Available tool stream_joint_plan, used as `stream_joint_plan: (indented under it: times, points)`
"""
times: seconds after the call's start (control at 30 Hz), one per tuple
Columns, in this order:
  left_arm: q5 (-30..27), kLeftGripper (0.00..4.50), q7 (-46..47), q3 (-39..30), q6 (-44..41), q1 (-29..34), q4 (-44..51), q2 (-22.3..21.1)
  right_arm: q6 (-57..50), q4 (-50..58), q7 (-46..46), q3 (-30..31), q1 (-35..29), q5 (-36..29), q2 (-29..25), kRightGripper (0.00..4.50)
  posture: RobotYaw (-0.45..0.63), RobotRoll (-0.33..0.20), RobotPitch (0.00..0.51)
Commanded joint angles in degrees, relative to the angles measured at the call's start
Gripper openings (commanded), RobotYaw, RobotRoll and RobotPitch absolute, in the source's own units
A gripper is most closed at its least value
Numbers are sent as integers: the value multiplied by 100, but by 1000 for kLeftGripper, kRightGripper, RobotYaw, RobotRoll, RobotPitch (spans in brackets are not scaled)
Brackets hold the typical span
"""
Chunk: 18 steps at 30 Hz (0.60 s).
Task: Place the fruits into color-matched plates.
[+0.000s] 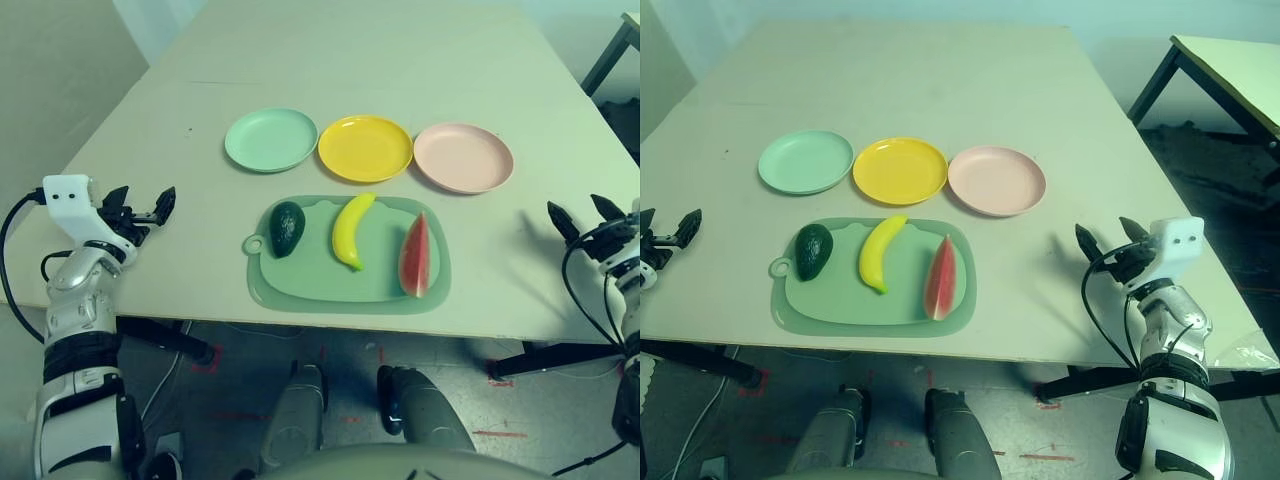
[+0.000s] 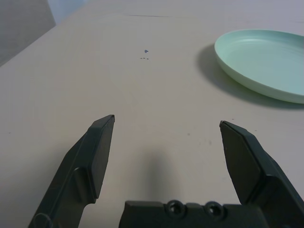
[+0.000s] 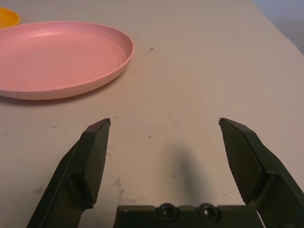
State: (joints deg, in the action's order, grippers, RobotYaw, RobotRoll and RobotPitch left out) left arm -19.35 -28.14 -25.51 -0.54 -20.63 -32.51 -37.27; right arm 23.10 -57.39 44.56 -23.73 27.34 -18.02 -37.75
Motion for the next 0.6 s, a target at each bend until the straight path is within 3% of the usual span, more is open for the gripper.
stream_joint_plan:
  times: [0.03, 0.4, 0.6]
  points:
    - [73, 4493, 26, 53, 4, -7, -2, -7, 44, -95, -9, -49, -6, -35, -36, 4500, 11, 0, 172]
    - [53, 4493, 90, 91, 104, -44, 12, 111, 37, -138, 85, -94, -12, -57, -320, 4500, -10, 0, 165]
    - [-37, 4493, -400, 201, 169, 76, 80, 111, -371, 485, 84, -27, -63, -91, -474, 4500, -22, 0, 199]
